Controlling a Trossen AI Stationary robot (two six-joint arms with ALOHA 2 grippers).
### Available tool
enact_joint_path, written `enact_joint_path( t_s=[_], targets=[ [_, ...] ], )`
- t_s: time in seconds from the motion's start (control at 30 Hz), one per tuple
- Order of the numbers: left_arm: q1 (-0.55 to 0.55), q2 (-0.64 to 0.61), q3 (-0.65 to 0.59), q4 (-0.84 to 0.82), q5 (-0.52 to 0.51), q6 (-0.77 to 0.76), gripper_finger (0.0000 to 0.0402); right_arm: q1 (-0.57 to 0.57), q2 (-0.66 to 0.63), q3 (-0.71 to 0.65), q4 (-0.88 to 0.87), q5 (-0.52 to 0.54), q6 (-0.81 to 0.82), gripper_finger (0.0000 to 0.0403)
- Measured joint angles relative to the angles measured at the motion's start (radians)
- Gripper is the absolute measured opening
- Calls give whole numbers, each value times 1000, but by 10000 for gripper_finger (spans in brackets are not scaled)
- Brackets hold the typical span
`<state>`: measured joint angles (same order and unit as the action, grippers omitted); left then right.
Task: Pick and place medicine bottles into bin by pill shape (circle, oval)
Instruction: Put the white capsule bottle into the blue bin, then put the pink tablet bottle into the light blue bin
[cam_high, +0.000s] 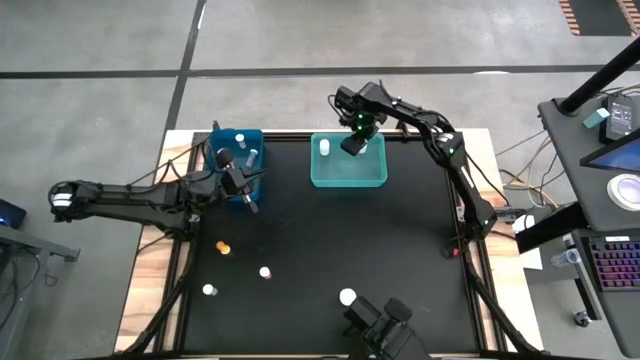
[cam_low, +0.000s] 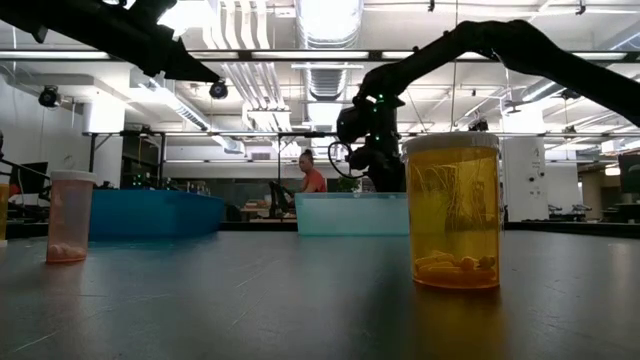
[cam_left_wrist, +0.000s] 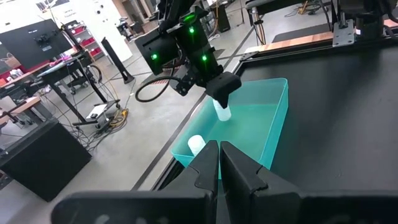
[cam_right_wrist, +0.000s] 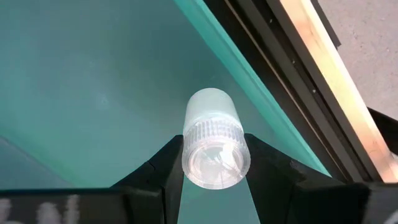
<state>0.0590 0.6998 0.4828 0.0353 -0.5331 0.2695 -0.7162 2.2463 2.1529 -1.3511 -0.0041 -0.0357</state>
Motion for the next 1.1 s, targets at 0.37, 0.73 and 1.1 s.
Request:
enact_joint_path(
  t_s=[0.37, 0.73, 1.1],
  targets=[
    [0, 0, 0, -6, 0, 0, 0, 0, 0, 0, 3, 0, 10, 194],
    [0, 1, 0, -20, 0, -1, 0, -5, -29, -1, -6, 4, 48, 237],
    [-1, 20, 0, -23, 2, -82, 0, 53, -157, -3, -5, 4, 96, 224]
  ],
)
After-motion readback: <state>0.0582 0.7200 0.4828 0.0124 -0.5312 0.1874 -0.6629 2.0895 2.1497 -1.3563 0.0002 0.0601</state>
